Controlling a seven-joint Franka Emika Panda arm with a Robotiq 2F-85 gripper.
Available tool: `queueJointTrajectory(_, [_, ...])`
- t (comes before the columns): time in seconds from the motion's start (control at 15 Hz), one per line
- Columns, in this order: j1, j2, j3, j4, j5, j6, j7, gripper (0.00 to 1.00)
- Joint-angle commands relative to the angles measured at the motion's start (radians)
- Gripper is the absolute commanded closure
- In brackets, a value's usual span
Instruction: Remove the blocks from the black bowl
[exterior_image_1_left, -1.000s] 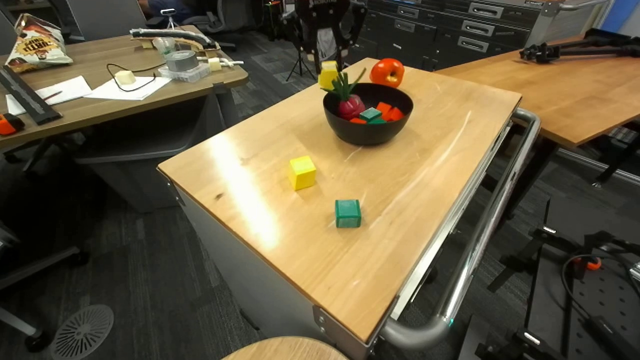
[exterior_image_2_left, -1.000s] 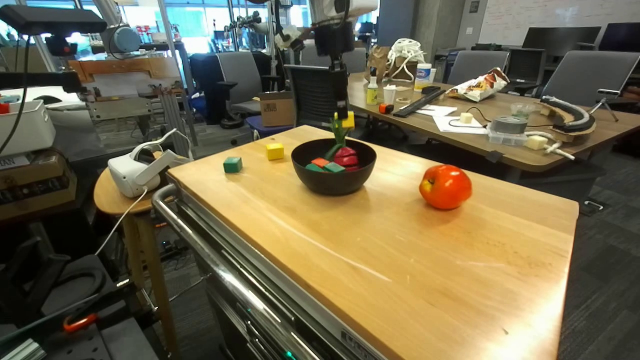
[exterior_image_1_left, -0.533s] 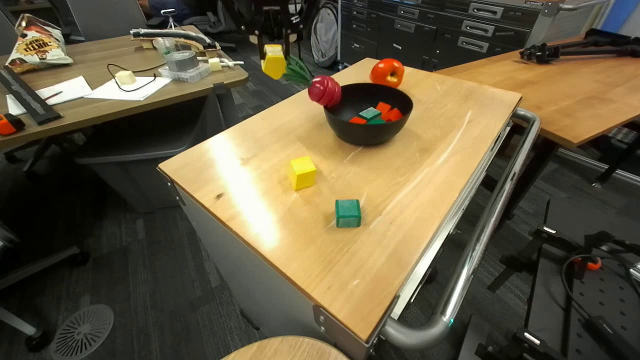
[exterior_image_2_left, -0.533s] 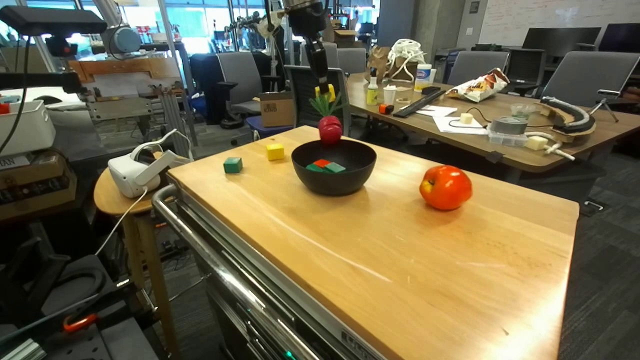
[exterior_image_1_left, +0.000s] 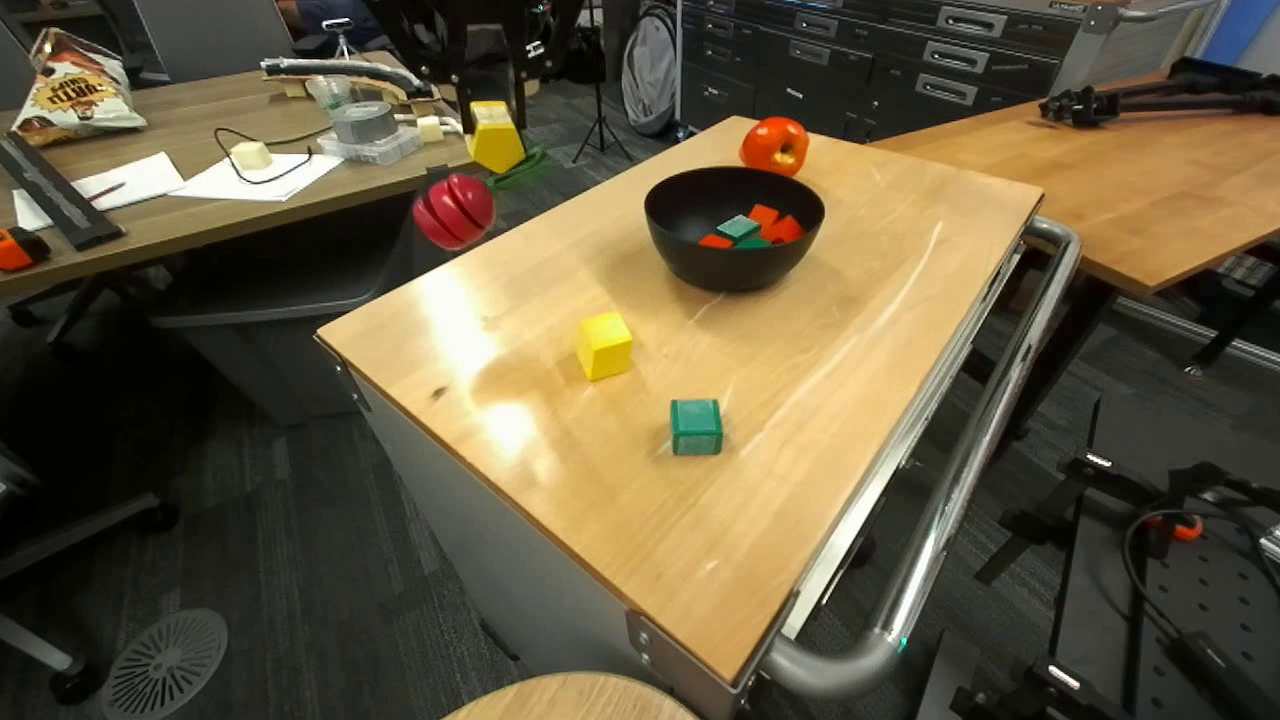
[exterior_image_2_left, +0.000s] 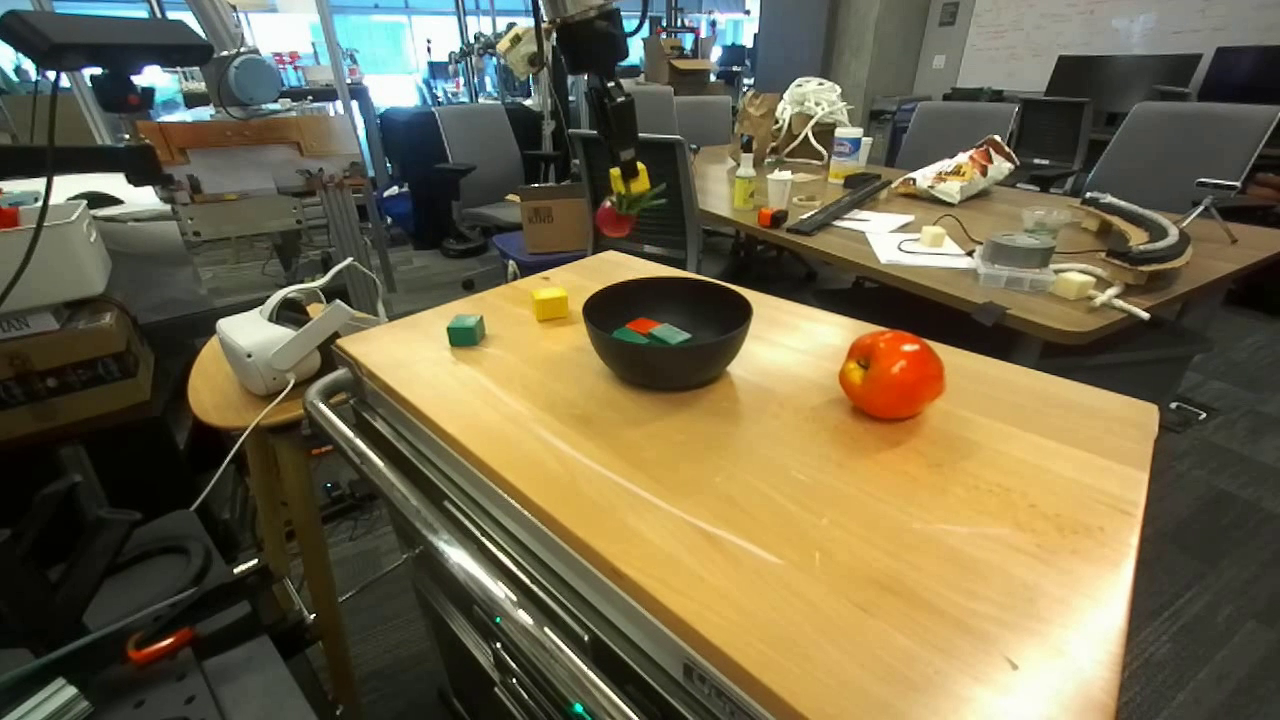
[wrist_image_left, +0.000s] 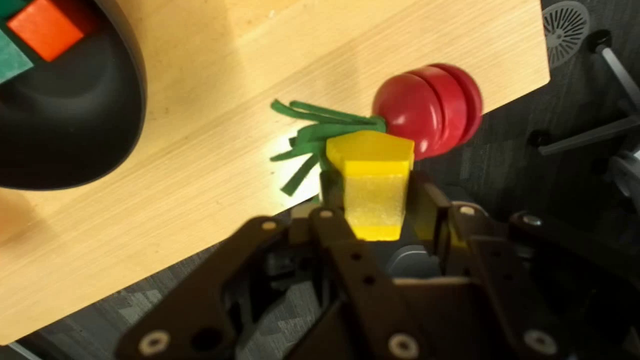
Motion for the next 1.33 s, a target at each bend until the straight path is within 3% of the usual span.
queueJointTrajectory(0.0, [0.006,0.011,-0.007,0.052,0.008,0.007,-0.039,0.88])
queueJointTrajectory(1.27, [-0.01,0.124,-0.017,0.063,0.142,-0.05,-0.061,0.88])
